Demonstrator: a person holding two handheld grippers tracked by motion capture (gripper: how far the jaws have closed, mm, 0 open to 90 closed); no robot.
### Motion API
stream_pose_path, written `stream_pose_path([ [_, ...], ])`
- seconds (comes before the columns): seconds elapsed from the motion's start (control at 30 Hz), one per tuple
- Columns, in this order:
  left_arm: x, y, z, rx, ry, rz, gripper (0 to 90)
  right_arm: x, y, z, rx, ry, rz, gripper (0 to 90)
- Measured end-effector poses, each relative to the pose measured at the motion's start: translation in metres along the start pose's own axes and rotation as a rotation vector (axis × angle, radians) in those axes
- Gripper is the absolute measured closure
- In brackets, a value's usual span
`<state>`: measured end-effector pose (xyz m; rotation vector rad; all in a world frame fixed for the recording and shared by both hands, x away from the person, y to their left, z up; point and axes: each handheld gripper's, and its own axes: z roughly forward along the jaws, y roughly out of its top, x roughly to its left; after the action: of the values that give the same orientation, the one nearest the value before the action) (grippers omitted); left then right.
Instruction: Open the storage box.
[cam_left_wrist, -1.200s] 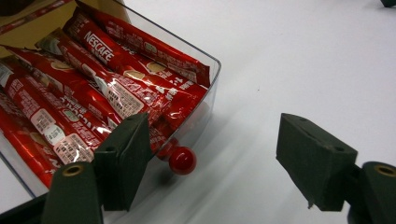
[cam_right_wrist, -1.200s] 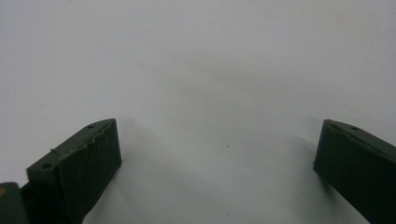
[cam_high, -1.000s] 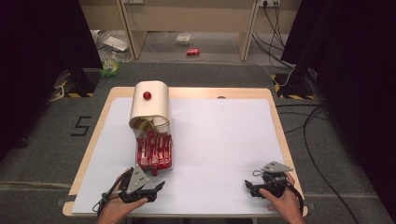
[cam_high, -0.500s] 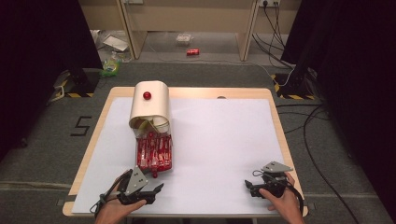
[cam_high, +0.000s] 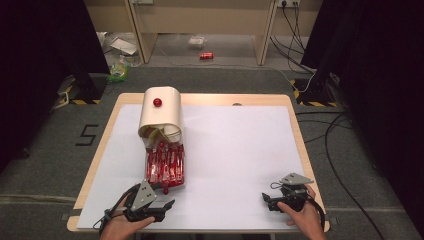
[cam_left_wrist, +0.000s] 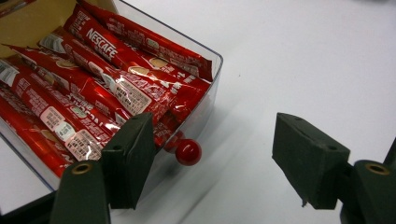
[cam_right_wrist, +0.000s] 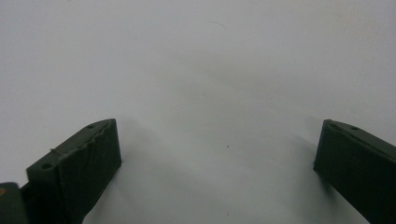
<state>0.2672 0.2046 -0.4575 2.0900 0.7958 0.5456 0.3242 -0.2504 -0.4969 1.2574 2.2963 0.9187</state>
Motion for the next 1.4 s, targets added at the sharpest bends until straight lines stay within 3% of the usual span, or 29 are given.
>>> stream_pose_path([
  [0.17,0.002,0.000,0.001,-0.031,-0.020,-0.039,29.6,0.000,0.000,0.000,0.000,0.000,0.002,0.9],
  [0.3,0.003,0.003,0.000,-0.063,0.008,-0.067,29.0,0.000,0.000,0.000,0.001,0.001,0.002,0.9],
  [0.83,0.014,0.007,0.001,-0.088,0.121,-0.120,28.8,0.000,0.000,0.000,0.001,0.001,0.002,0.9],
  [1.13,0.022,0.012,0.004,-0.113,0.170,-0.139,31.9,0.000,0.000,0.000,0.001,0.001,0.002,0.9],
  [1.4,0.028,0.017,0.009,-0.118,0.182,-0.154,35.0,0.000,0.000,0.000,0.001,0.000,0.002,0.9],
])
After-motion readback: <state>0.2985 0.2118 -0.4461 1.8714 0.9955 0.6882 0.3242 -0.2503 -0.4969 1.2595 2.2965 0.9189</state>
